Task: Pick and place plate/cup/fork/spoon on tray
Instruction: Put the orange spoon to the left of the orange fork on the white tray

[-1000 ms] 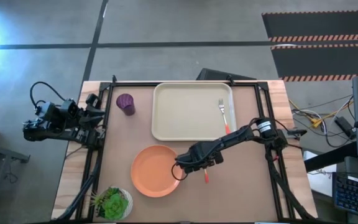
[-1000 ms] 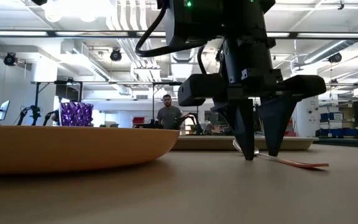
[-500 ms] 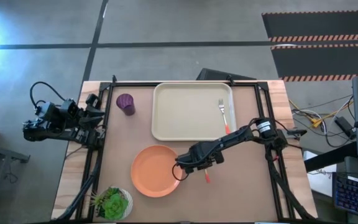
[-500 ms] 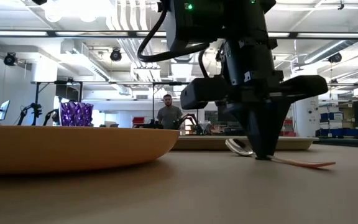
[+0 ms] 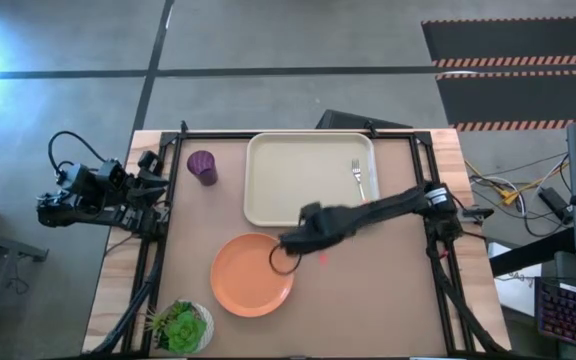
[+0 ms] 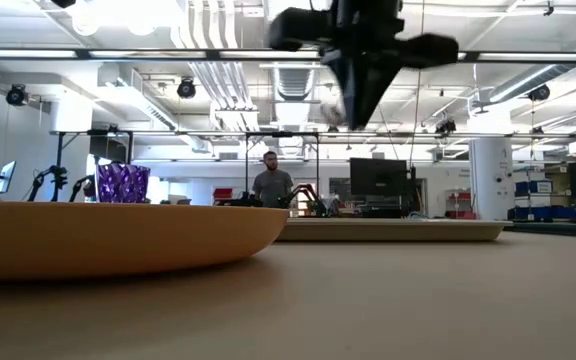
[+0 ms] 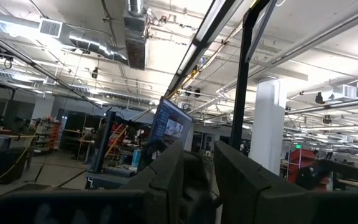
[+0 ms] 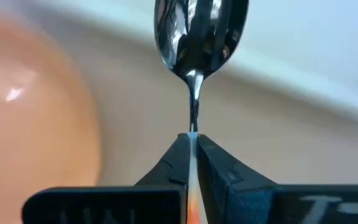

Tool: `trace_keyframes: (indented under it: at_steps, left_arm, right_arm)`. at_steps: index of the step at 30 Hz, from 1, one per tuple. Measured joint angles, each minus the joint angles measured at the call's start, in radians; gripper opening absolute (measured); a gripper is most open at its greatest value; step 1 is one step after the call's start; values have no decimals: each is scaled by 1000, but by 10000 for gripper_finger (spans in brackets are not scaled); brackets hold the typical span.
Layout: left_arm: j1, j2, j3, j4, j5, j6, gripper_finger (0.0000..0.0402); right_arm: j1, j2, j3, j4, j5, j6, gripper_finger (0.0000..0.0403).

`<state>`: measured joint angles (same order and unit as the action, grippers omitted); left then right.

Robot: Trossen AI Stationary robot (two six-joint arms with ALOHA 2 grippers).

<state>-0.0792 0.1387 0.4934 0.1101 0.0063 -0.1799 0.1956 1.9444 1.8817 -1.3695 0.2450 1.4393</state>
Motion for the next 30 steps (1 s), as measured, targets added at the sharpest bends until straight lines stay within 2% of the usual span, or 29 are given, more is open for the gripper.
trace_keyframes:
  at_steps: [3,6,12,17,21,25,30]
  left_arm:
    - [0,0,0,0,0,0,73]
    - [0,0,0,0,0,0,73]
    - [0,0,0,1,0,0,73]
    - [0,0,0,0,0,0,73]
    - [0,0,0,0,1,0,73]
    - [0,0,0,0,3,-3,73]
    - [0,0,0,1,4,-23,73]
  right_arm:
    - [-55,-34,32,-137,62,-26,8]
    - [-125,-76,36,-144,101,-103,8]
    - [-289,-120,-14,-120,106,-261,8]
    - [-407,-125,-87,-64,55,-370,8]
    - [-478,-126,-176,66,-7,-461,8]
    - [-527,-126,-268,146,-54,-499,8]
    - [-566,-126,-360,154,-97,-516,8]
